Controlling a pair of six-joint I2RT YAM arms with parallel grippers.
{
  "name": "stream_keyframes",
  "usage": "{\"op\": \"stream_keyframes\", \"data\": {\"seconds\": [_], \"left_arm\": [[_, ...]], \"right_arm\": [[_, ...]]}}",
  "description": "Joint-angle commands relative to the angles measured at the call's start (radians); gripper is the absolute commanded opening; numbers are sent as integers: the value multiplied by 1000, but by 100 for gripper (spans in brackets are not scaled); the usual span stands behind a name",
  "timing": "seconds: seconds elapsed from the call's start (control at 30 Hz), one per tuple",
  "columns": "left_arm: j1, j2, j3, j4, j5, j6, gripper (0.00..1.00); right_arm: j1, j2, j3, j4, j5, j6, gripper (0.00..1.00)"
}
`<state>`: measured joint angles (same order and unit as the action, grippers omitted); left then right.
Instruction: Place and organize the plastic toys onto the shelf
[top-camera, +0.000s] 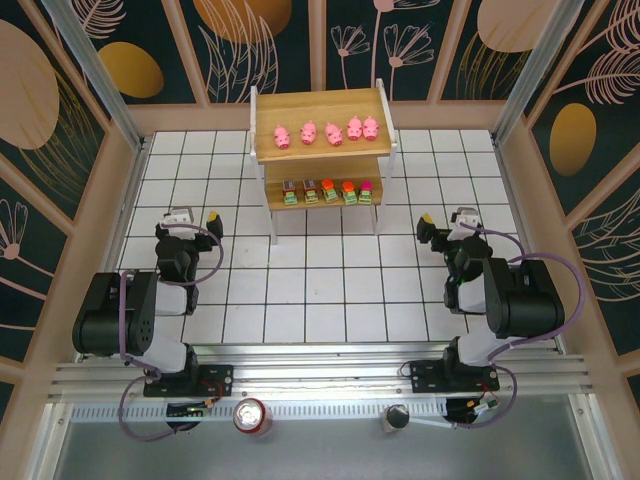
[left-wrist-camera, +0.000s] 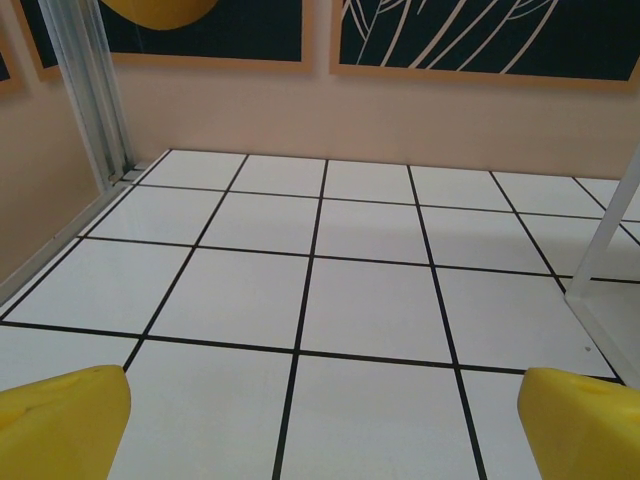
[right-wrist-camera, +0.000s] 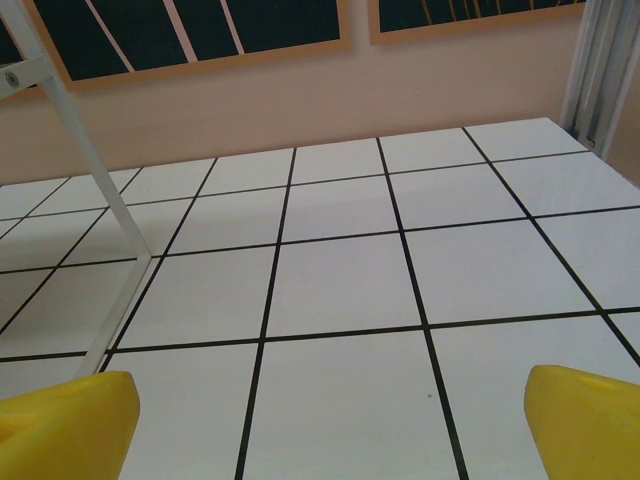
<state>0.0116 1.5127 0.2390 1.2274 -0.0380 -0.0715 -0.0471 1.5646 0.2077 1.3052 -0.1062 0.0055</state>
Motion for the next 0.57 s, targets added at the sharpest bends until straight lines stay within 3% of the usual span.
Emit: {"op": "stream_keyframes", "data": {"seconds": [0.0,0.53], "left_arm": [[7,8,0,38,-10,-10,99],[7,8,0,40,-9,-11,99]], "right_arm": [[-4,4,-1,52,0,1,99],[24,3,-9,67,81,-10,99]]}}
